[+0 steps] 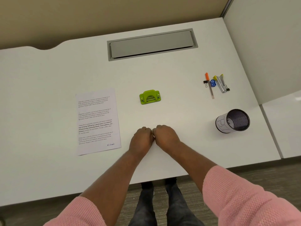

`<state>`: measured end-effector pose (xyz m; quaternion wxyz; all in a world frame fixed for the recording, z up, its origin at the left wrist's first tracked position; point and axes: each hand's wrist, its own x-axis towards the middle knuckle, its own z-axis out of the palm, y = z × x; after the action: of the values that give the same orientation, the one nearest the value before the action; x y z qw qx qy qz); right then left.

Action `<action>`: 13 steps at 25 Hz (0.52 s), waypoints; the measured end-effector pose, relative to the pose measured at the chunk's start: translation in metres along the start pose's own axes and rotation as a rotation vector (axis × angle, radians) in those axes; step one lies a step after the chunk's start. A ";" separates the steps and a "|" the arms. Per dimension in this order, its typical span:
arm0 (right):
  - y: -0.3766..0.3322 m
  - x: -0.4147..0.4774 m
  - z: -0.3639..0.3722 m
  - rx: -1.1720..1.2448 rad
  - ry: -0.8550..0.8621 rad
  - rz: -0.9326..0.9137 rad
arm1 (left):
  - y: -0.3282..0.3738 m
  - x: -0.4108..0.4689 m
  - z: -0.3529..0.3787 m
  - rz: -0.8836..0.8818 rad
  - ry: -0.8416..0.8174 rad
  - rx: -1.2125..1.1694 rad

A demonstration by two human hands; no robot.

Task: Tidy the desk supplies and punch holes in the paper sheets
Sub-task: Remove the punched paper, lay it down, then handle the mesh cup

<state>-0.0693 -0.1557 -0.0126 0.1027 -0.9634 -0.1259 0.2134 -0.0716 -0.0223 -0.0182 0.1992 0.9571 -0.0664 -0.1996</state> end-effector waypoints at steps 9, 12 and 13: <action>0.046 -0.044 -0.034 1.516 0.340 0.719 | 0.041 0.003 -0.030 -0.075 0.050 -0.297; 0.067 -0.074 -0.064 1.681 0.463 0.699 | 0.090 0.009 -0.043 0.005 0.068 -0.348; 0.076 -0.084 -0.074 1.700 0.507 0.697 | 0.110 0.011 -0.046 0.048 0.064 -0.351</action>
<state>-0.0959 -0.2629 0.0661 0.7238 -0.5670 0.3915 0.0367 -0.0482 -0.1081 0.0613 0.3697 0.9117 -0.0469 -0.1727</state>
